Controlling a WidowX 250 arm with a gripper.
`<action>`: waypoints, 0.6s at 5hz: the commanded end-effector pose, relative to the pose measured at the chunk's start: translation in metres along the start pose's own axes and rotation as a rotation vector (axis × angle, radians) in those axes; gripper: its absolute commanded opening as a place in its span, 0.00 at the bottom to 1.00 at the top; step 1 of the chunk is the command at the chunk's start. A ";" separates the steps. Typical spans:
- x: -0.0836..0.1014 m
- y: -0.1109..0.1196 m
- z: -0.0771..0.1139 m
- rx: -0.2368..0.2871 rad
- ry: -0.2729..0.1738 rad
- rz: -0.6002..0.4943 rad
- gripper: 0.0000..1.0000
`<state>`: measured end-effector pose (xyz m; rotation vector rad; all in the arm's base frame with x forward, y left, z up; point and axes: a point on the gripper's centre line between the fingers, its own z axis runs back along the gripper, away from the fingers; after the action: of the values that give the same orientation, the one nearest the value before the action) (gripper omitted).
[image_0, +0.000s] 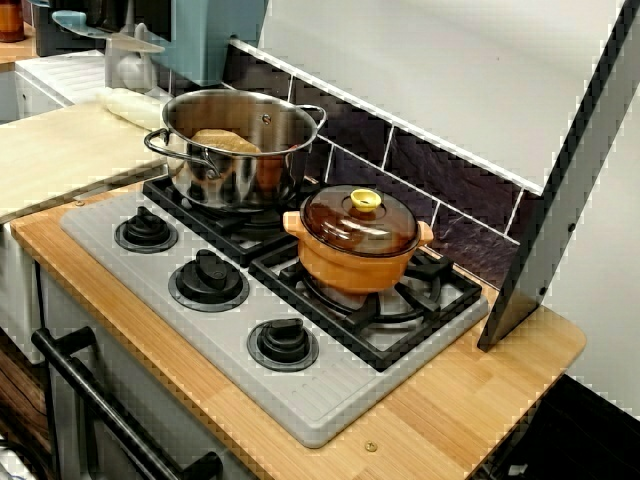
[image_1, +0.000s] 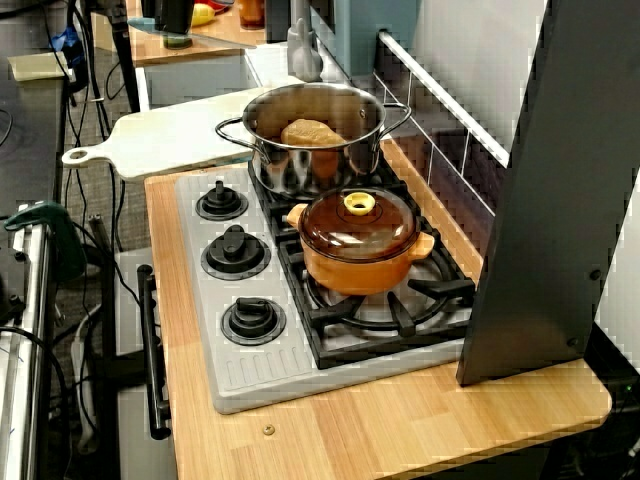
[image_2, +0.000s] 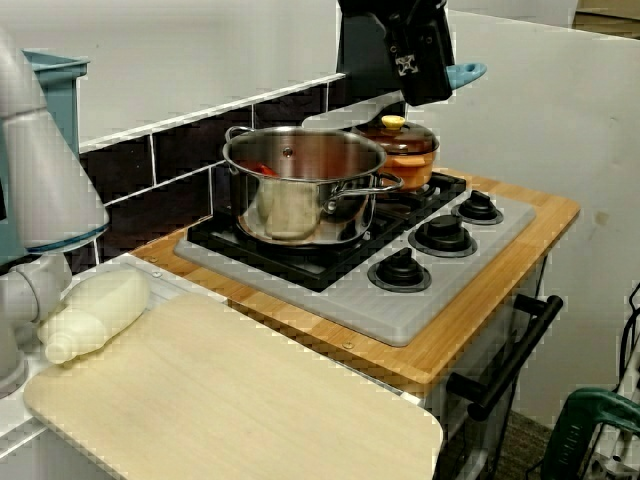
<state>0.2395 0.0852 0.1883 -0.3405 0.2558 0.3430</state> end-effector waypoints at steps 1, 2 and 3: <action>0.003 -0.022 0.008 -0.006 0.036 -0.024 0.00; 0.004 -0.025 0.004 -0.015 0.076 -0.020 0.00; 0.003 -0.030 0.000 -0.036 0.120 -0.019 0.00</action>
<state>0.2477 0.0654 0.1792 -0.4143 0.4080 0.3182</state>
